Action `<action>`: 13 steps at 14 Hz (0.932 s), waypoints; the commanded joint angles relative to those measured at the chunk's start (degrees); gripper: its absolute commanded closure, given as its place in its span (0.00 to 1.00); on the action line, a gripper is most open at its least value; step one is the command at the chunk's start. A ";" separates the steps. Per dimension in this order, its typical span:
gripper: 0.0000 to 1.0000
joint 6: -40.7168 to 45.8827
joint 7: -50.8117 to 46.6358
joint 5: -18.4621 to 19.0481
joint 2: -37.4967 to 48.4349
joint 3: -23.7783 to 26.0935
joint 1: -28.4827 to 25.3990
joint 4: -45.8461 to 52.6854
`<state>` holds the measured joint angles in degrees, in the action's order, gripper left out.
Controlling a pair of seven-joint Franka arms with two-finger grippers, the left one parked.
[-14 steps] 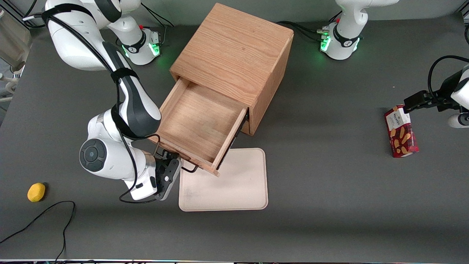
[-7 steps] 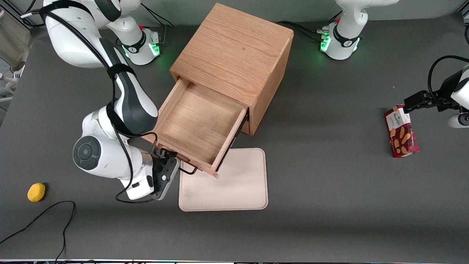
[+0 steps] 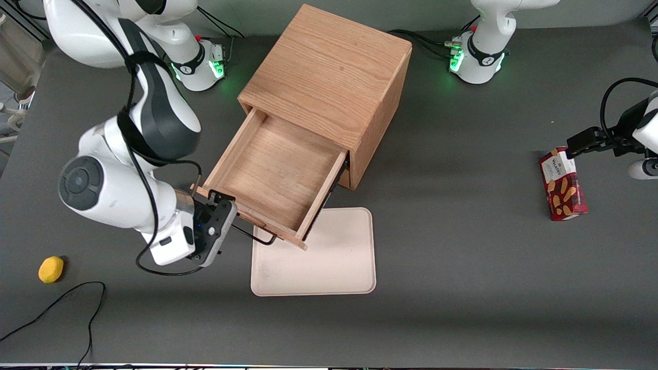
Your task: Open upper drawer
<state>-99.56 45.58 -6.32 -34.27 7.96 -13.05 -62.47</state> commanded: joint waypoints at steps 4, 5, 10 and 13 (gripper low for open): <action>0.00 10.24 -7.33 -0.45 4.72 -0.84 -0.13 2.88; 0.00 11.56 -9.87 -0.27 5.87 -0.92 -0.13 2.88; 0.00 15.26 -23.94 -0.36 12.54 -3.46 -0.04 0.96; 0.00 15.44 -37.53 -0.62 19.47 -6.01 0.04 -6.23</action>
<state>-83.75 17.08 -6.32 -21.14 3.86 -12.88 -61.21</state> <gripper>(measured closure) 0.000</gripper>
